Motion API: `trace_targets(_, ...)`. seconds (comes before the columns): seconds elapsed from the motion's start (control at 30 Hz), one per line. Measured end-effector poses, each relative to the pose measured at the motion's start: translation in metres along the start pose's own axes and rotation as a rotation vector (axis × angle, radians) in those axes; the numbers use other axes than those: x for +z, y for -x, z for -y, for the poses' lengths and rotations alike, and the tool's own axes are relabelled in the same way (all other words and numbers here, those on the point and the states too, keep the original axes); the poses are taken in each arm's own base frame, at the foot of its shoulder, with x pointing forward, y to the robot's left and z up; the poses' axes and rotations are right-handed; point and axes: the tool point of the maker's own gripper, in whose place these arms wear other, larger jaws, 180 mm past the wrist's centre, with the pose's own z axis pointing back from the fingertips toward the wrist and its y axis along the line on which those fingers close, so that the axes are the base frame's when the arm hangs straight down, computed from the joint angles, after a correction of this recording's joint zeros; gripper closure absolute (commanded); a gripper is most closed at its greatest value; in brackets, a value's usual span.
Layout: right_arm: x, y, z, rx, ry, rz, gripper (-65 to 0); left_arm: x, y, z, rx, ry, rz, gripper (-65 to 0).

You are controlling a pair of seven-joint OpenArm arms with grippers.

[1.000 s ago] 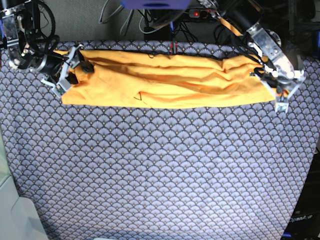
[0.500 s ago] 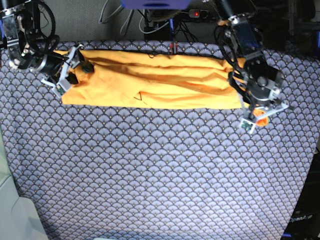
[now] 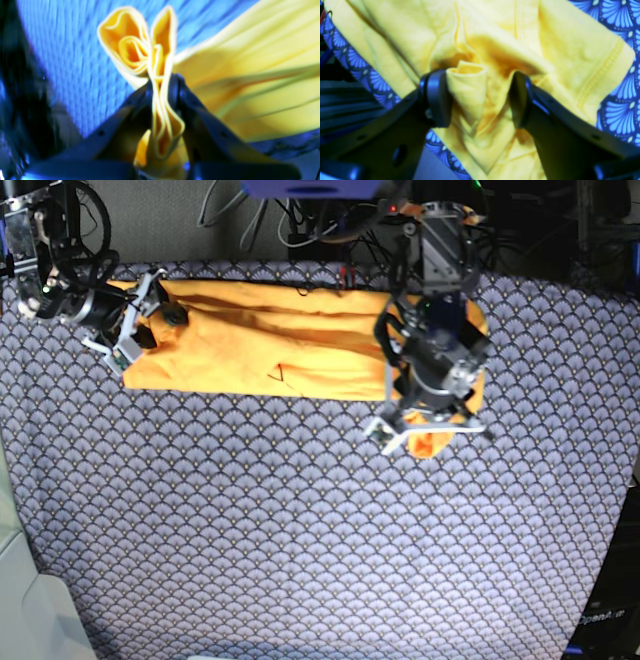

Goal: Fold the T-shirt properly
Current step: 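Carry the held shirt end with the left gripper toward the right gripper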

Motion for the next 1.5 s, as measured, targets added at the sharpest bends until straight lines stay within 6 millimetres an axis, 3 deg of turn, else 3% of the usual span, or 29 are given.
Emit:
trace_targets(0.43,0.0,0.0,0.0,0.0,0.0,0.0,-36.8,0.021,-0.063,0.061,-0.175,0.127,0.19,0.0)
trace_targets(0.7,0.0,0.0,0.0,0.0,0.0,0.002,-36.8,0.023,-0.076,0.117,-0.233,0.308,0.245,0.0)
trace_targets(0.8,0.0,0.0,0.0,0.0,0.0,0.001,-36.8,0.018,-0.072,0.125,-0.239,0.336,0.229,0.0)
trace_targets(1.23,0.0,0.0,0.0,0.0,0.0,0.0,-36.8,0.018,-0.072,0.126,-0.24,0.336,0.229,0.0)
trace_targets(1.3,0.0,0.0,0.0,0.001,0.0,0.0,-36.8,0.018,-0.072,0.126,-0.24,0.336,0.23,-6.4)
trace_targets(1.4,0.0,-0.003,0.002,0.005,0.004,0.002,-36.8,0.018,-0.071,0.126,-0.236,0.339,0.228,-23.2)
trace_targets(1.5,0.0,-0.003,0.002,0.005,0.004,0.002,-36.8,0.023,-0.067,0.129,-0.225,0.343,0.233,-30.8)
